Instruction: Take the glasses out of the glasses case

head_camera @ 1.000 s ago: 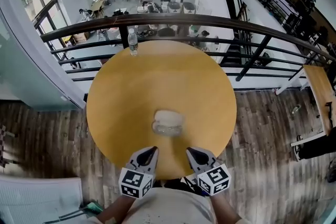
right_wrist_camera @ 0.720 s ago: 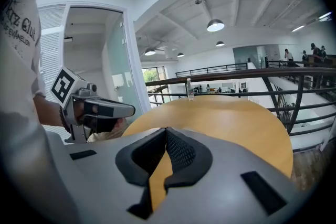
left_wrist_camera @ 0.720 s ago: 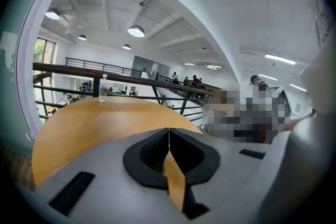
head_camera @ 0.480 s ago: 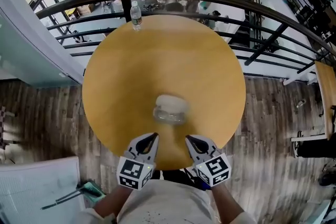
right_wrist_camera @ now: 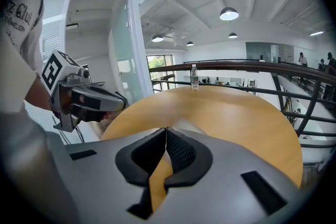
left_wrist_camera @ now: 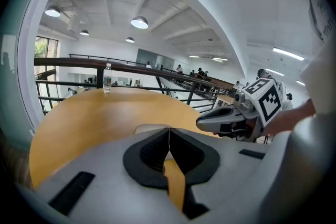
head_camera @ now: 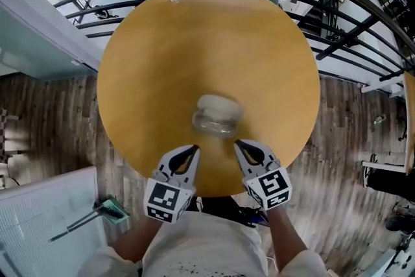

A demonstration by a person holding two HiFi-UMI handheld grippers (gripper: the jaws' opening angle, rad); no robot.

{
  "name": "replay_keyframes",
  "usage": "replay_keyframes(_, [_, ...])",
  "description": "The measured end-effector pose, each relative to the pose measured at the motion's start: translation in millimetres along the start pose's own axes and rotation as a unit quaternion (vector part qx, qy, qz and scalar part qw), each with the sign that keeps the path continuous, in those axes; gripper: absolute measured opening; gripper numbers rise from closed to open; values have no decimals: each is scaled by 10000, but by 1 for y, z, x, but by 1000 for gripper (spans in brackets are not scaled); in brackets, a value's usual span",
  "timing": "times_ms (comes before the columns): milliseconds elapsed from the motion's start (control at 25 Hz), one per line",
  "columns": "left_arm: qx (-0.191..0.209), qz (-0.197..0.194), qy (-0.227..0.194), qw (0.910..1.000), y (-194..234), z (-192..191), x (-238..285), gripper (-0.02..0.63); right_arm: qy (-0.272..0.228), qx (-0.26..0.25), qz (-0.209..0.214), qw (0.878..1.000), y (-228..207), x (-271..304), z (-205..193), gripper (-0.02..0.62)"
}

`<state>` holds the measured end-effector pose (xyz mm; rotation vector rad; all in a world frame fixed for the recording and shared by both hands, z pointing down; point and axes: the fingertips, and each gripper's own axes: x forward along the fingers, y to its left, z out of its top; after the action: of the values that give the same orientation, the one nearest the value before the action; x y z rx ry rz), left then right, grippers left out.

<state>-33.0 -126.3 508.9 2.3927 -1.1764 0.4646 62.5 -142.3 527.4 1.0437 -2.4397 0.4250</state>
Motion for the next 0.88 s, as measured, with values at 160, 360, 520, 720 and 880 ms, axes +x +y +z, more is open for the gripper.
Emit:
replay_keyframes(160, [-120, 21, 27, 9999, 5, -8, 11, 25, 159, -151, 137, 9997, -9, 20, -12, 25])
replay_keyframes(360, [-230, -35, 34, 9997, 15, -18, 26, 25, 363, -390, 233, 9983, -19, 48, -23, 26])
replay_keyframes(520, [-363, 37, 102, 9993, 21, -28, 34, 25, 526, -449, 304, 9971, -27, 62, -36, 26])
replay_keyframes(720, [-472, 88, 155, 9987, 35, -35, 43, 25, 704, -679, 432, 9943, -33, 86, -45, 28])
replay_keyframes(880, [-598, 128, 237, 9978, 44, -42, 50, 25, 986, -887, 633, 9891, -37, 104, -58, 103])
